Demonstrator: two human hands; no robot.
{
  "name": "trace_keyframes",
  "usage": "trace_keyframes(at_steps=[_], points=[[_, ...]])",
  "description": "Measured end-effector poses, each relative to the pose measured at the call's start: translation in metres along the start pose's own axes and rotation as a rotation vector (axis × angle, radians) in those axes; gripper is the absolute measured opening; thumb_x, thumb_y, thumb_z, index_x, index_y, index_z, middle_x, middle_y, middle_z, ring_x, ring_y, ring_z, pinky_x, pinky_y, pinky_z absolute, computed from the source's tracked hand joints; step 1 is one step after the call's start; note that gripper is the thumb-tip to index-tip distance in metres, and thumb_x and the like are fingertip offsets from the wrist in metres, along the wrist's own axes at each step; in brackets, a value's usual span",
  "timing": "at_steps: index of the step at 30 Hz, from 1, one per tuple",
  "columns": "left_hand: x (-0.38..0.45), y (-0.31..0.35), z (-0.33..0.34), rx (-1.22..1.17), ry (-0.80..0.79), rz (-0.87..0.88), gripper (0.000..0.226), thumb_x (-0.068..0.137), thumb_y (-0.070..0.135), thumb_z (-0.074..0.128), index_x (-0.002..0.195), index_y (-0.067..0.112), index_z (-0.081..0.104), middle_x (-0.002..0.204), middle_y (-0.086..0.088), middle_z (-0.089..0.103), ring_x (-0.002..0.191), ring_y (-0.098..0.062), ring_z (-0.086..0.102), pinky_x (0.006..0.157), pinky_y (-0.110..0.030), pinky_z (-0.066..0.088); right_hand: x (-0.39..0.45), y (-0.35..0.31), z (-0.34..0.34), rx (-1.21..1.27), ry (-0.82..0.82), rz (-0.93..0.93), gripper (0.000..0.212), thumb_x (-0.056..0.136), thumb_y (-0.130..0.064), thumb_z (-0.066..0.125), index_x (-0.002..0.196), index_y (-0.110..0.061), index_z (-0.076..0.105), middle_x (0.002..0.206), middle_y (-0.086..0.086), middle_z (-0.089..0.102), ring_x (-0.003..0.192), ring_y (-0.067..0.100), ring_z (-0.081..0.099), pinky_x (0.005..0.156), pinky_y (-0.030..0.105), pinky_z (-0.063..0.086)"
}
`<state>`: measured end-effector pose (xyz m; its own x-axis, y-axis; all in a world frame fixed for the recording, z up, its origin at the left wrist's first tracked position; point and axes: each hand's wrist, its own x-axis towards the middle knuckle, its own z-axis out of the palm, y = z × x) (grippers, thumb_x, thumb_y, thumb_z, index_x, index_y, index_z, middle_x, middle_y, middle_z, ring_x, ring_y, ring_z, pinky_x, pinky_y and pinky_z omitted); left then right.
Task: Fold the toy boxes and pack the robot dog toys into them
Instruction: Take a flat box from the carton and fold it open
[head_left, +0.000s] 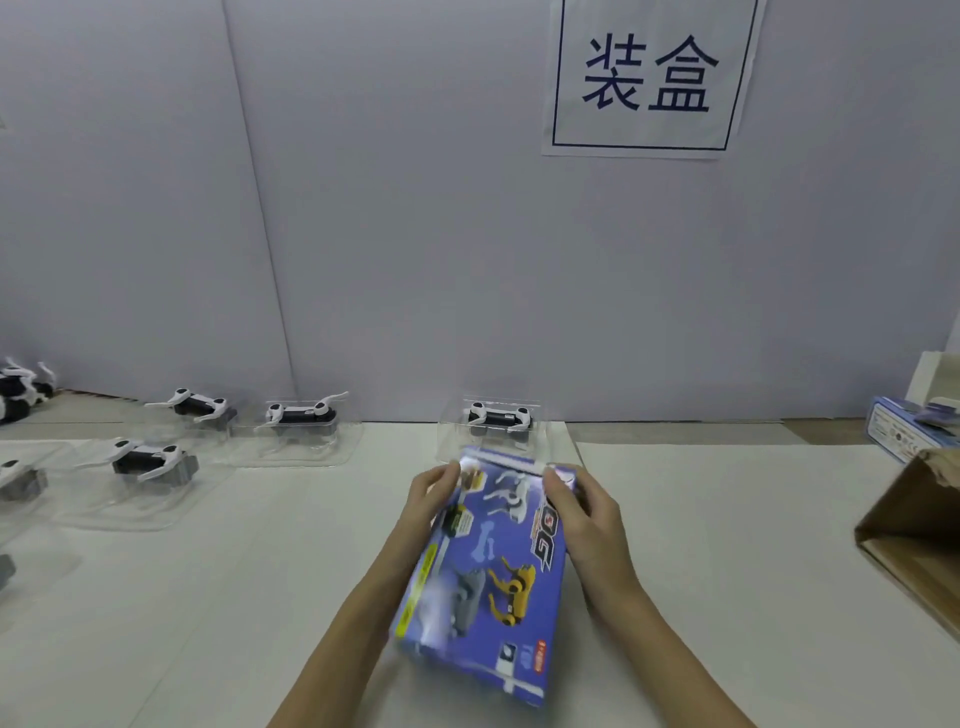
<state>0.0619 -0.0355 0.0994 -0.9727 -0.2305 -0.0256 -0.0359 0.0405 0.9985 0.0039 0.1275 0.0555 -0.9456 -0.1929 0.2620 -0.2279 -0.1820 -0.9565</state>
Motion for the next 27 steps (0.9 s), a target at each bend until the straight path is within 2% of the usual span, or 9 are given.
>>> trace_keyframes(at_steps=[2,3,6,8,12,16,21,24,27], points=[[-0.003,-0.011,-0.007,0.027,0.005,0.012,0.032,0.111,0.005,0.039,0.089,0.002,0.062,0.086,-0.014,0.064,0.044,0.009,0.058,0.056,-0.01,0.043,0.002,-0.001,-0.001,0.027,0.112,-0.047,0.027,0.093,-0.046,0.074,0.095,-0.023,0.059,0.097,0.02,0.074,0.092,0.042,0.073,0.082,0.05,0.058],[-0.002,-0.016,-0.013,-0.04,-0.047,-0.028,0.021,0.109,0.009,0.046,0.11,0.0,0.065,0.1,-0.013,0.07,0.063,0.005,0.069,0.068,-0.013,0.049,0.003,-0.001,-0.003,0.046,0.152,-0.052,0.03,0.09,-0.05,0.075,0.101,-0.029,0.057,0.1,0.014,0.075,0.095,0.037,0.074,0.084,0.049,0.059],[-0.004,-0.03,-0.025,-0.113,-0.137,-0.066,0.051,0.093,0.04,0.076,0.136,0.018,0.059,0.122,-0.009,0.075,0.109,-0.027,0.074,0.096,-0.043,0.057,0.006,-0.003,-0.008,0.106,0.174,0.014,0.064,0.082,-0.061,0.076,0.134,-0.042,0.045,0.116,0.004,0.071,0.099,0.022,0.076,0.075,0.034,0.063],[-0.002,-0.034,-0.027,-0.156,-0.057,0.044,0.071,0.078,0.054,0.083,0.138,0.026,0.058,0.124,-0.006,0.074,0.11,-0.027,0.074,0.094,-0.046,0.059,0.006,-0.003,-0.009,0.121,0.144,0.001,0.066,0.085,-0.057,0.074,0.14,-0.046,0.04,0.12,0.003,0.069,0.099,0.018,0.077,0.067,0.024,0.06],[0.002,-0.036,-0.033,0.11,0.213,0.469,0.078,0.074,0.048,0.087,0.142,0.048,0.048,0.133,0.023,0.059,0.123,-0.002,0.059,0.083,-0.023,0.06,0.008,-0.003,-0.007,0.017,0.04,-0.124,0.04,0.103,-0.035,0.061,0.138,-0.051,0.051,0.124,0.004,0.07,0.112,0.017,0.071,0.086,0.038,0.063],[0.005,-0.045,-0.039,0.434,0.284,0.623,0.098,0.077,0.021,0.086,0.155,0.042,0.031,0.147,0.025,0.044,0.14,-0.011,0.043,0.109,-0.052,0.046,0.0,-0.002,0.003,0.003,-0.087,-0.14,0.035,0.098,-0.046,0.058,0.132,-0.054,0.058,0.117,0.004,0.073,0.111,0.018,0.072,0.088,0.04,0.063],[0.005,-0.052,-0.031,0.587,0.265,0.702,0.089,0.069,0.016,0.069,0.148,0.036,0.033,0.137,0.025,0.043,0.13,-0.013,0.041,0.109,-0.052,0.038,-0.003,0.01,0.008,-0.221,-0.073,-0.282,0.041,0.098,-0.035,0.051,0.137,-0.048,0.054,0.117,-0.007,0.068,0.108,0.018,0.068,0.081,0.04,0.063],[0.003,-0.057,-0.024,0.586,0.3,0.725,0.088,0.074,0.035,0.079,0.148,0.034,0.033,0.143,0.02,0.044,0.134,-0.018,0.039,0.11,-0.043,0.037,-0.004,0.015,0.007,-0.302,-0.128,-0.307,0.034,0.098,-0.029,0.049,0.126,-0.044,0.06,0.116,-0.008,0.066,0.109,0.018,0.065,0.084,0.046,0.061],[0.002,-0.054,-0.014,0.616,0.388,0.805,0.089,0.079,0.062,0.078,0.149,0.028,0.035,0.146,0.018,0.043,0.137,-0.017,0.04,0.111,-0.035,0.032,-0.009,0.014,0.01,-0.396,-0.192,-0.425,0.03,0.102,-0.023,0.049,0.122,-0.043,0.06,0.117,-0.013,0.059,0.116,0.018,0.062,0.089,0.035,0.06]])
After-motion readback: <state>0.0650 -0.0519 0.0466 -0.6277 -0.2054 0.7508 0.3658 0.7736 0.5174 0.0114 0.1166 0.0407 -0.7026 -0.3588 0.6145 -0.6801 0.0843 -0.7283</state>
